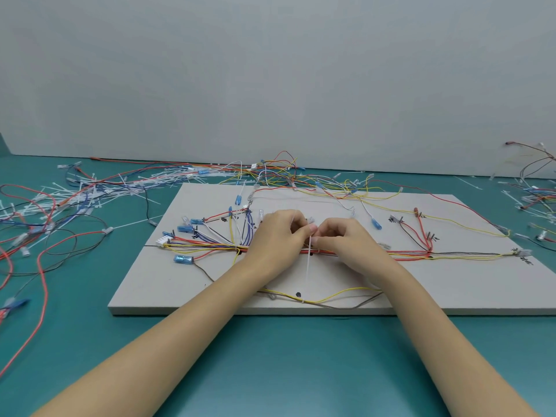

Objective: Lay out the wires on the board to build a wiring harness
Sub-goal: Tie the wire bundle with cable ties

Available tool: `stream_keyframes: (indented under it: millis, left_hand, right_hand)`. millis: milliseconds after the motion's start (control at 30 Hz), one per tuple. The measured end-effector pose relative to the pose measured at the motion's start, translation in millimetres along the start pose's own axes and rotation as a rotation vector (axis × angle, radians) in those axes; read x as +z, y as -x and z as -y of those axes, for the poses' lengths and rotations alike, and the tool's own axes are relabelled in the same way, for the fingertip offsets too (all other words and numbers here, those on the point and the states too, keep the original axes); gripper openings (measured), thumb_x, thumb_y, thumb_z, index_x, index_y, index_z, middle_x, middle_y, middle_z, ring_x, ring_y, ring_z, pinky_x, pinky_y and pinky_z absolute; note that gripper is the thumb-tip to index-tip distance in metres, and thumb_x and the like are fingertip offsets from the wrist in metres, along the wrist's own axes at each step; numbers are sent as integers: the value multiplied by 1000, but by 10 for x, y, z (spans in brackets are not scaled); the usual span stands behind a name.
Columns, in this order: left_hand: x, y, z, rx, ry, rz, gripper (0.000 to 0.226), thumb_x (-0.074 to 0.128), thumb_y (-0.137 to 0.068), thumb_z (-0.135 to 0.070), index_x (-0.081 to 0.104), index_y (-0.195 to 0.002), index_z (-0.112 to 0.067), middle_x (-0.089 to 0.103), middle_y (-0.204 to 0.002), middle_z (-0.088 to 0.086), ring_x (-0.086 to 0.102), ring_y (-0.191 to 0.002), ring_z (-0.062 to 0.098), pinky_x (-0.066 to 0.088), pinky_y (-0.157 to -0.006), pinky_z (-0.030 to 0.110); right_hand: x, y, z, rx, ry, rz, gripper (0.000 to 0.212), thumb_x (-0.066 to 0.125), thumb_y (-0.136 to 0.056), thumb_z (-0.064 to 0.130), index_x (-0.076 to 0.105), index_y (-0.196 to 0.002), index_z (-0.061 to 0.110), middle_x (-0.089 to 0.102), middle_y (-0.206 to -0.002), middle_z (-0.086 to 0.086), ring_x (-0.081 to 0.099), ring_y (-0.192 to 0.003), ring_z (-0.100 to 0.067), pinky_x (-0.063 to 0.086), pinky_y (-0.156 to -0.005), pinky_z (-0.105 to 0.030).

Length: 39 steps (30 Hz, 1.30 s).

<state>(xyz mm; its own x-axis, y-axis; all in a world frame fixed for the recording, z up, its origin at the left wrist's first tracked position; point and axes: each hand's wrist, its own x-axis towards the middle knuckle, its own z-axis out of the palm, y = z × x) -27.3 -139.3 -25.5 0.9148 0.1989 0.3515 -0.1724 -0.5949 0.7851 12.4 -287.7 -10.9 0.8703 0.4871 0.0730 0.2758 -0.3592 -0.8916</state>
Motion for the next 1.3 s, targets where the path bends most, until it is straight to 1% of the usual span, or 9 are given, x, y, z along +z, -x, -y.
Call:
stream_keyframes:
  millis: [67, 167, 267, 367, 533, 767, 1033, 1167, 1300]
  left_hand:
    - [12, 6, -15, 21, -61, 1, 19, 65, -89, -25, 65, -73, -15, 60, -63, -2, 52, -65, 20, 46, -67, 38]
    - [9, 5, -33, 31, -92, -2, 22, 64, -90, -25, 60, -69, -18, 55, -60, -7, 50, -65, 19, 45, -67, 39]
    - [3, 7, -40, 17, -54, -32, 23, 61, -91, -22, 56, -70, -15, 62, -59, -9, 57, -65, 18, 49, -69, 40]
    - [0, 15, -47, -2, -44, -34, 22, 56, -93, -21, 50, -73, -16, 67, -62, -9, 63, -71, 20, 50, -73, 42]
    - [3, 5, -54, -29, -86, -28, 24, 49, -96, -22, 41, -74, -22, 68, -62, -10, 62, -76, 20, 49, -77, 43]
    - [11, 0, -73, -47, -113, -47, 26, 46, -98, -20, 36, -74, -21, 71, -67, -4, 61, -82, 27, 47, -77, 44]
    - [22, 8, -67, -49, -68, -59, 23, 45, -98, -20, 38, -77, -18, 69, -61, -7, 63, -78, 23, 47, -78, 45]
    - [-30, 52, -116, 94, -113, -57, 17, 46, -100, -27, 49, -87, -16, 70, -68, -6, 63, -74, 23, 48, -79, 43]
    - [-230, 92, -248, 338, -144, -260, 28, 39, -98, -39, 57, -104, -18, 61, -77, -15, 61, -73, 13, 45, -79, 35]
  right_hand:
    - [-17, -2, 12, 14, -9, 12, 12, 68, -85, 7, 65, -74, 12, 61, -60, 10, 50, -55, -2, 36, -51, -11]
    - [-36, -3, 21, 16, -23, 12, 10, 69, -82, 4, 66, -74, 9, 62, -60, 11, 51, -54, 0, 38, -52, -10]
    - [-56, 13, 19, 26, -3, 31, 5, 71, -82, 7, 68, -79, 4, 63, -62, 9, 50, -55, -3, 38, -53, -10]
    - [-71, 23, 11, 8, 60, 53, 6, 71, -84, 10, 69, -80, 6, 62, -63, 10, 44, -56, -6, 34, -51, -12]
    - [-87, 14, 24, -31, 113, 93, 11, 70, -86, 9, 67, -75, 11, 55, -53, 17, 40, -47, 1, 31, -46, -10]
    - [-100, 6, 5, -54, 155, 107, 12, 69, -86, 9, 66, -75, 9, 56, -51, 20, 41, -47, 4, 32, -48, -8]
    - [-95, -14, -31, -65, 186, 109, 16, 69, -87, 11, 64, -72, 13, 58, -55, 17, 43, -50, 3, 34, -49, -9]
    - [-85, -5, -78, -77, 145, 101, 14, 70, -87, 12, 64, -74, 9, 63, -60, 17, 46, -53, 3, 35, -51, -8]
    - [-105, -6, -102, -33, 101, 106, 14, 71, -87, 19, 67, -79, 8, 67, -73, 2, 49, -61, -6, 38, -55, -15]
